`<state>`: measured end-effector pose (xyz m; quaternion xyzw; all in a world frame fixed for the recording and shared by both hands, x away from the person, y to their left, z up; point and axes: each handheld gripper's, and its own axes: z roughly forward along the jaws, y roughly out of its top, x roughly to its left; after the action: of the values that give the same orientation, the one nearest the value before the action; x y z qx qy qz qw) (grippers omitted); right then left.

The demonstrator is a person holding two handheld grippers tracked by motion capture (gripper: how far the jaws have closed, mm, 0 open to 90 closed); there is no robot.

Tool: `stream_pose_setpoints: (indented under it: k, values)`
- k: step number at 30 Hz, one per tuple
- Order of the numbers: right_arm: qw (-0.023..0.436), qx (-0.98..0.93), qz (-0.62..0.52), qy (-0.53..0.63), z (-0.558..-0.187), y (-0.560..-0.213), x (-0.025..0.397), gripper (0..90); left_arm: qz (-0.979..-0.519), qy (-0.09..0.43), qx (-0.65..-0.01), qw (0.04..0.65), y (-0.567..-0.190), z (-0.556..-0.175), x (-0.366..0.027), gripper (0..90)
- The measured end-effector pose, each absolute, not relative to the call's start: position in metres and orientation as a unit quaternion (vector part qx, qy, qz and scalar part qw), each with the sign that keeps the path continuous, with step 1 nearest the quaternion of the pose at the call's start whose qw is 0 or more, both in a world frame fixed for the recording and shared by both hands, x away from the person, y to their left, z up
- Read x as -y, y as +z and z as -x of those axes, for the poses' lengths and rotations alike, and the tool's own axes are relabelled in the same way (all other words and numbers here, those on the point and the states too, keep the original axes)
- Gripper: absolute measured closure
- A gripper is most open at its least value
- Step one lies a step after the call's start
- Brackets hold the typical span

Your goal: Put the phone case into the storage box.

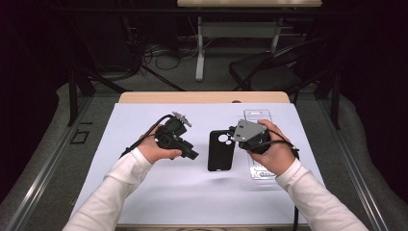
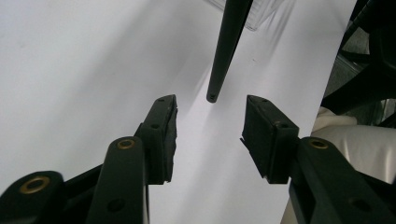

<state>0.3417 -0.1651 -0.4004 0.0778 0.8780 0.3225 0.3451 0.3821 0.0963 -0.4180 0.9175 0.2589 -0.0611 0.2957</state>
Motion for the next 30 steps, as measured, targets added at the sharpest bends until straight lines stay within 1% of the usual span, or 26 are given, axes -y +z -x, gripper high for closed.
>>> stream_pose_setpoints:
  k: [3, 7, 16, 19, 23, 27, 30]
  values:
    - [0.346, -0.877, -0.077, 0.325, -0.344, -0.400, 0.168, 81.7, -0.916, -0.044, -0.259, 0.303, -0.420, -0.382, -0.099, 49.3]
    - [0.344, -0.876, -0.078, 0.330, -0.346, -0.399, 0.170, 81.8, -0.912, -0.021, -0.266, 0.312, -0.424, -0.380, -0.104, 47.3]
    - [0.342, -0.874, -0.068, 0.339, -0.350, -0.396, 0.172, 81.8, -0.901, -0.004, -0.273, 0.338, -0.435, -0.369, -0.114, 45.3]
    - [0.348, -0.871, -0.064, 0.341, -0.350, -0.395, 0.172, 81.8, -0.900, 0.011, -0.269, 0.343, -0.437, -0.367, -0.117, 43.1]
    - [0.355, -0.870, -0.060, 0.338, -0.352, -0.394, 0.173, 81.8, -0.895, 0.005, -0.270, 0.356, -0.440, -0.365, -0.120, 42.9]
    - [0.359, -0.868, -0.058, 0.338, -0.355, -0.392, 0.175, 81.8, -0.891, -0.005, -0.291, 0.349, -0.443, -0.365, -0.125, 37.8]
    - [0.362, -0.867, -0.058, 0.338, -0.359, -0.389, 0.177, 81.9, -0.890, -0.003, -0.295, 0.348, -0.443, -0.366, -0.128, 33.8]
